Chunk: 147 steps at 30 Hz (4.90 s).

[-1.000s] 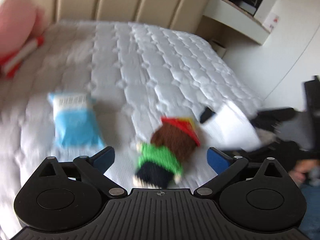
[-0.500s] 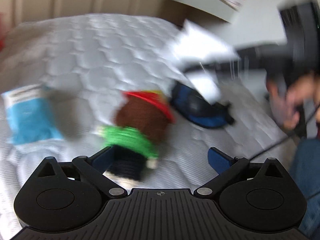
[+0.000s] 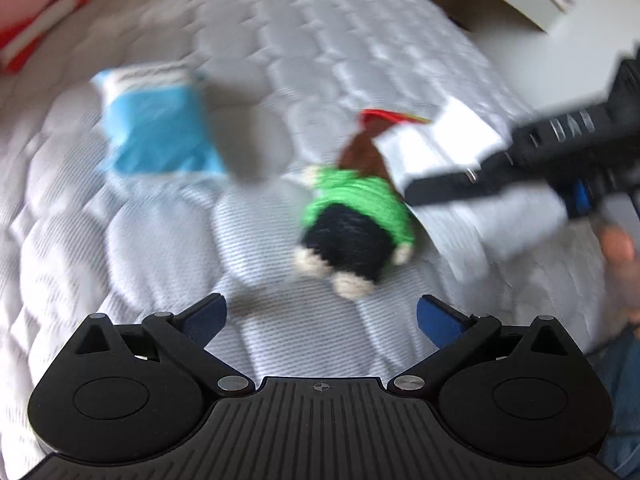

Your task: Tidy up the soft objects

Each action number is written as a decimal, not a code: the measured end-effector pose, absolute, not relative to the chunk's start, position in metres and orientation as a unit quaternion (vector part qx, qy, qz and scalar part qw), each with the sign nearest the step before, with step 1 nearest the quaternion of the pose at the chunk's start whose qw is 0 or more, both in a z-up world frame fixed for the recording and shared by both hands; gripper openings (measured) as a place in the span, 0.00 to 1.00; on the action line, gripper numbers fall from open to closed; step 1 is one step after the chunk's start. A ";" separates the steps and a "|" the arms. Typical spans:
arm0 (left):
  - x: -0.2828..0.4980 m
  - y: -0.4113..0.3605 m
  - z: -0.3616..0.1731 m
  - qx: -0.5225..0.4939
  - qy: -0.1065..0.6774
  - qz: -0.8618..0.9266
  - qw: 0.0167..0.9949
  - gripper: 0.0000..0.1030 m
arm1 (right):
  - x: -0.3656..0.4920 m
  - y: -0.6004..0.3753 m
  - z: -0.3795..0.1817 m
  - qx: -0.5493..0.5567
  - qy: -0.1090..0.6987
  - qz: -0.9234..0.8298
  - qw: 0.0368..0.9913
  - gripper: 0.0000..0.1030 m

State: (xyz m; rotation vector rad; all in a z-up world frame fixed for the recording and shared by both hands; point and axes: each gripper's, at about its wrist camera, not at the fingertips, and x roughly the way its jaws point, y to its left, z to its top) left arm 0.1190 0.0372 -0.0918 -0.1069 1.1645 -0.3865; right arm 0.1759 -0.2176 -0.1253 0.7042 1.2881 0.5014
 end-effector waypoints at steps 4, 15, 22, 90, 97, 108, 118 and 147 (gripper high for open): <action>0.117 0.033 -0.094 -0.032 0.549 -0.179 0.816 1.00 | 0.165 -0.190 -0.117 0.215 0.579 0.263 0.742 0.14; 0.114 0.019 -0.099 0.012 0.557 -0.203 0.805 1.00 | 0.139 -0.132 -0.102 0.025 0.541 0.357 0.761 0.21; 0.115 0.012 -0.103 0.042 0.556 -0.209 0.803 1.00 | 0.112 -0.144 -0.055 -0.168 0.428 0.332 0.823 0.64; 0.136 0.068 -0.094 -0.114 0.537 -0.132 0.826 1.00 | 0.136 -0.186 -0.055 -0.095 0.428 0.259 0.861 0.07; 0.117 0.010 -0.096 0.066 0.532 -0.175 0.826 1.00 | 0.115 -0.159 -0.057 -0.181 0.371 0.288 0.864 0.51; 0.107 -0.001 -0.094 0.113 0.527 -0.190 0.820 1.00 | 0.081 -0.115 -0.085 -0.383 0.273 0.311 0.826 0.45; 0.108 -0.003 -0.097 0.114 0.533 -0.191 0.817 1.00 | 0.093 -0.134 -0.046 -0.269 0.275 0.301 0.873 0.08; 0.159 -0.045 -0.087 0.068 0.399 -0.278 0.871 1.00 | 0.149 -0.294 -0.007 0.199 0.346 0.219 0.890 0.11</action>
